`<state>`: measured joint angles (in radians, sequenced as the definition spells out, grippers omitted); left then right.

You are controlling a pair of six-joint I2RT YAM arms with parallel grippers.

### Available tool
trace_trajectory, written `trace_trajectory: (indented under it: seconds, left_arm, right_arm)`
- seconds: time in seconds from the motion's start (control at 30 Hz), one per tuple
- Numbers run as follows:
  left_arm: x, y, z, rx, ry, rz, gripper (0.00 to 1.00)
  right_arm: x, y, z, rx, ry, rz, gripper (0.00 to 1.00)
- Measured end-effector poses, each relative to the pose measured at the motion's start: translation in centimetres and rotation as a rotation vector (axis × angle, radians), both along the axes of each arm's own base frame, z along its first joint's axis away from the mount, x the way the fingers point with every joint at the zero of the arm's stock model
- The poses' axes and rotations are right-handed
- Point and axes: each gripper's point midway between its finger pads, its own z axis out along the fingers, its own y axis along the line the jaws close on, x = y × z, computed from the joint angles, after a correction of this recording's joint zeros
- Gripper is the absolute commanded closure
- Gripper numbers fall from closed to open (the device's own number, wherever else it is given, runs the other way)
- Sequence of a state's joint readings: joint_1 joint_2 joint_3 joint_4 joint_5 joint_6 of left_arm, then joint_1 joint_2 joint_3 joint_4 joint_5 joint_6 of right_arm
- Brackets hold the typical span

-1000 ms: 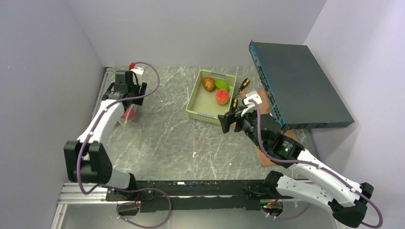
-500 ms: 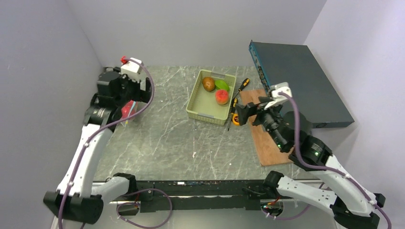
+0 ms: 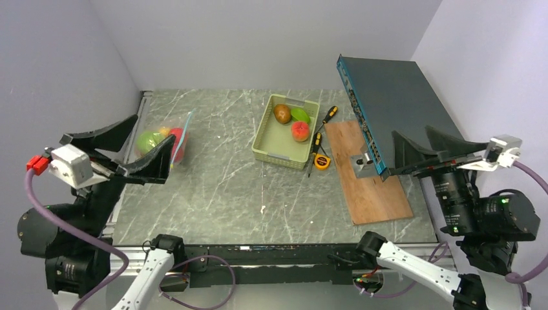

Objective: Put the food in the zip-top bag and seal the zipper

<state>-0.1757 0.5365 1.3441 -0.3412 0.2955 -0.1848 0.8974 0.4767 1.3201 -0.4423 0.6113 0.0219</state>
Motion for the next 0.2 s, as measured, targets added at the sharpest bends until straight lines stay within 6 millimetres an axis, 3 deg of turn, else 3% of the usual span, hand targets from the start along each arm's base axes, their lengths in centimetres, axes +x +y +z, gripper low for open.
trace_trajectory:
  seconds: [0.1,0.2]
  left_arm:
    - [-0.92,0.07,0.68,-0.029,-0.026,-0.012,0.0]
    - [0.05,-0.18,-0.03,-0.037,0.011,-0.019,0.0]
  right_arm:
    - [-0.37,-1.0,0.31,0.021,-0.018,-0.023,0.0]
    - [-0.45,-1.23,0.37,0.025,-0.02,-0.028,0.0]
